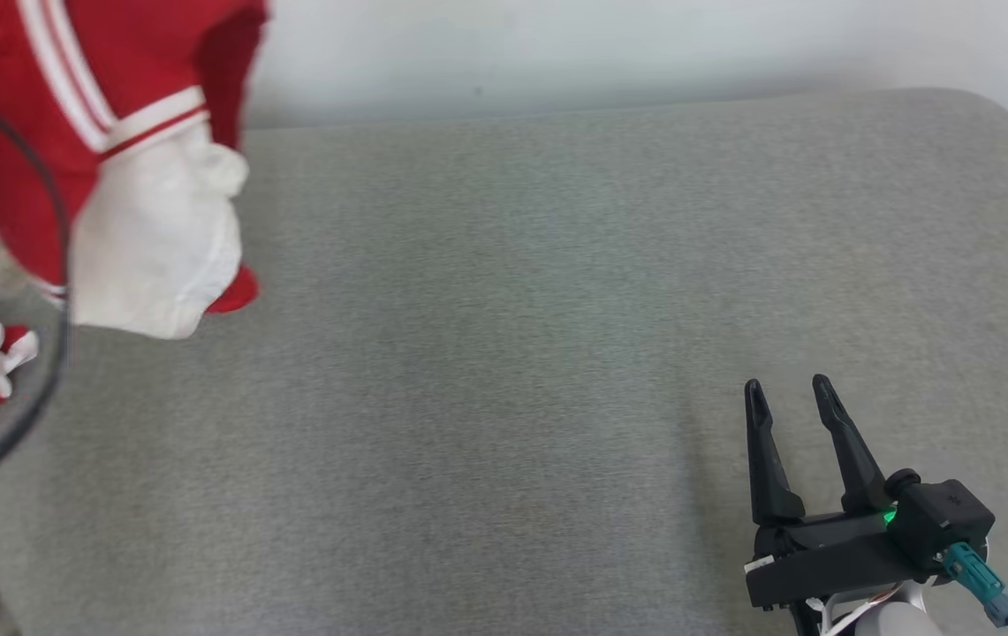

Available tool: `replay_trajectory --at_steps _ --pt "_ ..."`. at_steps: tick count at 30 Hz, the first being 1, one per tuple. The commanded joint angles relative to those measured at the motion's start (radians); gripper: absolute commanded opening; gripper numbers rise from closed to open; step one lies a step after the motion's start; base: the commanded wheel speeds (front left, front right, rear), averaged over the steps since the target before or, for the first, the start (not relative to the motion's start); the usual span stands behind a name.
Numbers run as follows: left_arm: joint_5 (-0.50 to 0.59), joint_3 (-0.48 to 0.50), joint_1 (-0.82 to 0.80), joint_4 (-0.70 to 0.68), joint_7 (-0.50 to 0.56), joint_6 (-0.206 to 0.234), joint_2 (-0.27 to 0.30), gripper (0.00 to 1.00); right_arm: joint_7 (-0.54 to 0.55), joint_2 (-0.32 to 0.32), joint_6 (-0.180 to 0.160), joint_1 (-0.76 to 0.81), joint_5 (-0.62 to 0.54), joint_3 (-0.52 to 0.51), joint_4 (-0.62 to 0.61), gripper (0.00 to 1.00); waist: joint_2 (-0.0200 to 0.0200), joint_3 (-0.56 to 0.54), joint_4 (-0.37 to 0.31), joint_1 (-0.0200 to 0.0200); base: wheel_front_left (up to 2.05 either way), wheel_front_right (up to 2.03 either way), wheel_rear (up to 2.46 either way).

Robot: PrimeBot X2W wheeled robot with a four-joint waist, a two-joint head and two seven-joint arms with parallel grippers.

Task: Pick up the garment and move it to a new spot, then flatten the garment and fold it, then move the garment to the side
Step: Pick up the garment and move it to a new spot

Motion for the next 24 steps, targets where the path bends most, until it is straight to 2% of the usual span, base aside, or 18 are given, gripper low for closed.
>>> replay_trajectory --at_steps 1,7,13,19,24 --pt "-0.004 -0.003 0.015 -0.010 0.004 0.005 -0.011 0.00 -0.001 -0.001 -0.002 -0.001 0.008 -0.001 0.003 1.00 0.0000 -0.002 -0.026 0.0001 0.00 0.00 0.00" --pt "-0.029 -0.069 0.044 -0.091 0.032 0.009 -0.097 0.00 -0.001 -0.001 -0.002 -0.007 0.020 0.004 0.008 1.00 0.0000 0.009 -0.091 0.0001 0.00 0.00 0.00" --pt "-0.045 -0.146 0.090 -0.102 0.027 0.010 -0.178 0.00 -0.001 -0.001 -0.002 -0.012 0.032 0.004 0.012 1.00 0.0000 0.019 -0.150 0.0001 0.00 0.00 0.00" --pt "-0.055 -0.218 0.181 -0.035 0.001 0.002 -0.224 0.00 -0.001 -0.001 -0.002 -0.014 0.042 0.011 0.019 1.00 0.0000 0.030 -0.191 0.0001 0.00 0.00 0.00" --pt "-0.092 -0.261 0.280 0.097 -0.032 -0.001 -0.240 0.00 -0.001 0.000 -0.002 -0.019 0.045 0.020 0.035 1.00 0.0000 0.039 -0.205 0.0001 0.00 0.00 0.00"
